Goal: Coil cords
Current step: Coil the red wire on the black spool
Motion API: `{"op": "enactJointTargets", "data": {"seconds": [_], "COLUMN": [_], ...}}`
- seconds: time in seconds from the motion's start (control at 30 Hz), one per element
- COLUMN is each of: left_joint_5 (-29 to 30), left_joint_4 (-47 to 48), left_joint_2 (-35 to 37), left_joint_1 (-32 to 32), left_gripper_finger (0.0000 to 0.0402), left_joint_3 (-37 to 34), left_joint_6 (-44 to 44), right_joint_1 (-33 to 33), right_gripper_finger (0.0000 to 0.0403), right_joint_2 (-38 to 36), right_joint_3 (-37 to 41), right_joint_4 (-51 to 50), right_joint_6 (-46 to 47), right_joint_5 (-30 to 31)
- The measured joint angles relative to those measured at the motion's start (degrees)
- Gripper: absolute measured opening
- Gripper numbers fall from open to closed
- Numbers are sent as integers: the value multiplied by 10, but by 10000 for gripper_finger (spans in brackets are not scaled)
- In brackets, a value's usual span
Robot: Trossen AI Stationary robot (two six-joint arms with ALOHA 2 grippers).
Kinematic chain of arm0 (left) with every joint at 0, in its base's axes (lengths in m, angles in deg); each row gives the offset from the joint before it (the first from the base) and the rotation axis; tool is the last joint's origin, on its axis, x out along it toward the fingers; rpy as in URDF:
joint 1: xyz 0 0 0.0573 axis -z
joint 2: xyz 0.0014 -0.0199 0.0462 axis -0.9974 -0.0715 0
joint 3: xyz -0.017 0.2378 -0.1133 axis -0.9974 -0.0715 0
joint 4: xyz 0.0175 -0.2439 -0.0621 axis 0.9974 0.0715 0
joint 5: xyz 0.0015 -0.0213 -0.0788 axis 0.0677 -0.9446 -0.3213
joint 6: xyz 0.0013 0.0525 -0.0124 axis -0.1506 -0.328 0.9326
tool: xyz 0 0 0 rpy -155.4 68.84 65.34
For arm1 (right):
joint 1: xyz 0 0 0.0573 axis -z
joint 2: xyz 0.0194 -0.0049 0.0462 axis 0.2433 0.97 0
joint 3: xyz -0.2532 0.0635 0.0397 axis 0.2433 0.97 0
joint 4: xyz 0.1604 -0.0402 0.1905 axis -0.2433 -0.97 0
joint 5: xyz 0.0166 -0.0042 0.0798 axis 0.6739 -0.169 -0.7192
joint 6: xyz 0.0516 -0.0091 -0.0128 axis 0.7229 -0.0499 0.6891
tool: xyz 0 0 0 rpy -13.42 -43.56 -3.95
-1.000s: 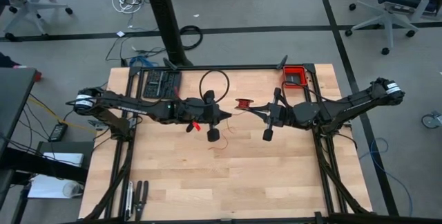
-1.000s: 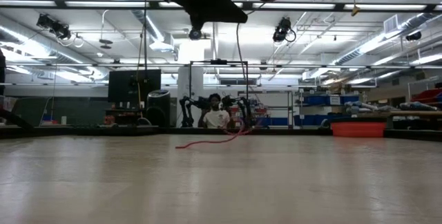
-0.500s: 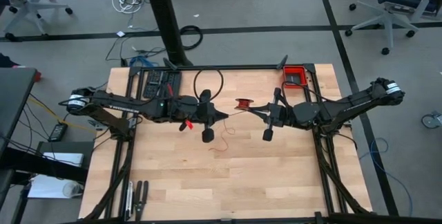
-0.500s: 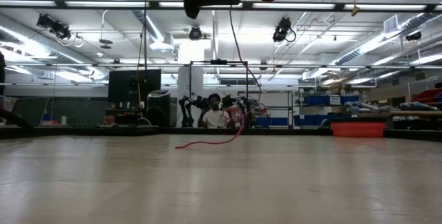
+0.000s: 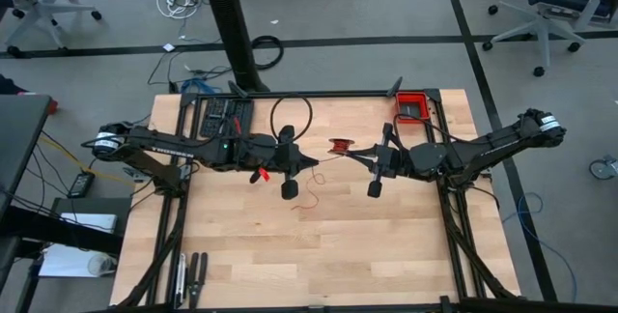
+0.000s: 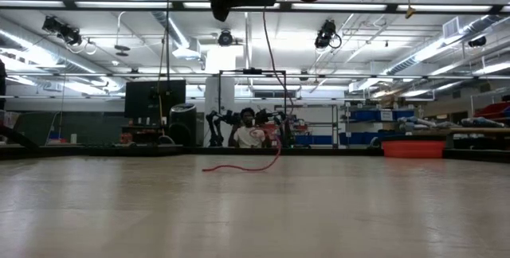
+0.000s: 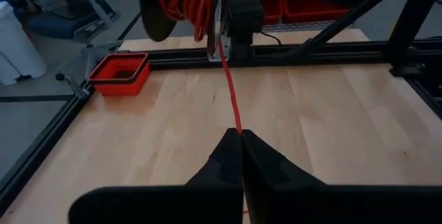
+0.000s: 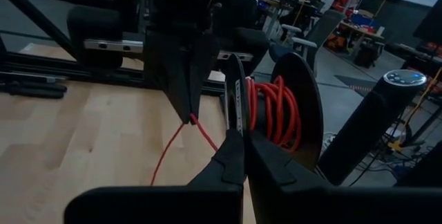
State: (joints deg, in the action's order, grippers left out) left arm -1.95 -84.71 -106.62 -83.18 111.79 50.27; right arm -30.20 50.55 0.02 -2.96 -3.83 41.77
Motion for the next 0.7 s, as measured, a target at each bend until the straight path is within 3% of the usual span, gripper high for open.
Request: {"op": "enactJointTargets", "data": {"seconds": [0.33, 0.5, 0.7], "left_joint_5": [38, 39, 40], "left_joint_4": [52, 42, 24], "left_joint_2": [17, 28, 29], "left_joint_1": [0, 1, 1], "left_gripper_finger": [0, 0, 0], "left_joint_3": [0, 1, 1], "left_joint_6": [-14, -14, -47], "right_joint_1": [0, 10, 46], "right_gripper_finger": [1, 1, 1], "right_joint_2": [-11, -16, -13], "right_joint_3": [0, 0, 0], "right_joint_4": [-12, -78, -105], "right_joint_6": [6, 54, 123], "right_joint_5": [-45, -60, -165]}}
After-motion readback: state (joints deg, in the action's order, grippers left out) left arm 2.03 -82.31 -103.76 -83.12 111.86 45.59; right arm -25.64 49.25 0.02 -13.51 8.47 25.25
